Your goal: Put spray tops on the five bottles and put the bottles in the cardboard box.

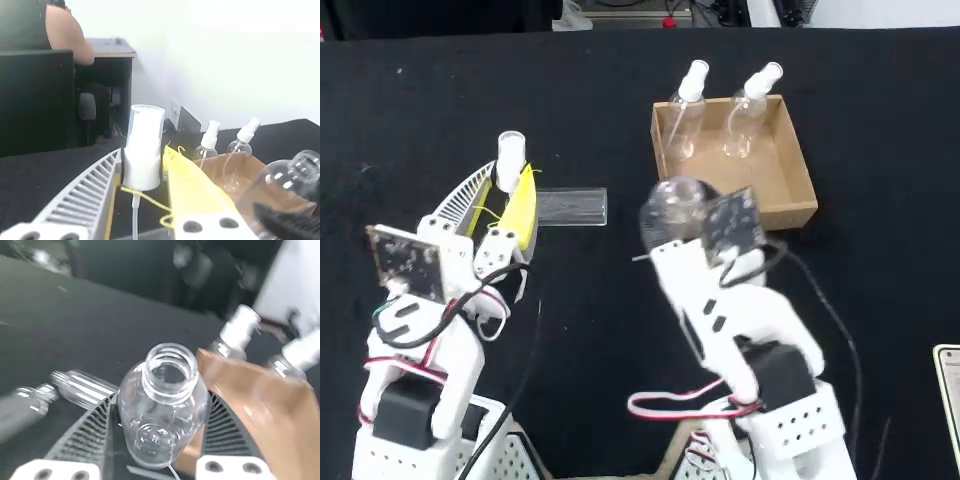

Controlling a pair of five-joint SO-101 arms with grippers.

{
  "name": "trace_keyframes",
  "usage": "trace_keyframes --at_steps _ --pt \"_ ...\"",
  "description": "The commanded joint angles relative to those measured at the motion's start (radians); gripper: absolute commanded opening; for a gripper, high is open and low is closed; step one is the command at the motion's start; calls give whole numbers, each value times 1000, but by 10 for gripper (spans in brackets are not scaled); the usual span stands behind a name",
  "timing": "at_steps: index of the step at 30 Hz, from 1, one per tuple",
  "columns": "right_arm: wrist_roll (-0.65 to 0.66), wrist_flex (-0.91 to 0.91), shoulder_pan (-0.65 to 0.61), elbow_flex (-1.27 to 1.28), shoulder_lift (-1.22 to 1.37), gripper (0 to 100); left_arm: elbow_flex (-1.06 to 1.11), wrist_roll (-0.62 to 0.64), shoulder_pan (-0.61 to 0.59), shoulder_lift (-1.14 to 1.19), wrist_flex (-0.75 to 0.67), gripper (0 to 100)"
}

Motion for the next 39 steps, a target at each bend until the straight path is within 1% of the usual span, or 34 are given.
trace_keyframes --at_steps 1,6,8,10,13,15,18,20,28,32,35,39 --pt "-11 -104 -80 58 -39 110 -54 15 -1 -17 -26 47" --pt "-11 -169 -126 162 -39 110 -150 15 88 -9 -26 48" --pt "-11 -189 -143 183 -39 110 -173 15 148 -8 -28 48" --pt "-11 -201 -147 197 -39 110 -170 15 220 -8 -61 48" --pt "-31 -193 -147 200 -39 110 -134 12 298 -8 -164 48" --pt "-86 -193 -147 211 -39 110 -85 8 334 -6 -281 48" --pt "-141 -196 -147 225 -39 110 -4 8 352 -8 -466 48" --pt "-143 -195 -147 225 -39 110 38 14 360 -9 -531 48" --pt "-143 -198 -147 225 -39 110 19 17 364 -3 -574 48" --pt "-143 -193 -147 225 -39 109 -2 17 435 35 -569 48" --pt "-143 -187 -147 223 -38 109 2 17 463 78 -569 48" --pt "-94 -107 -147 185 -39 109 18 15 456 123 -574 48"
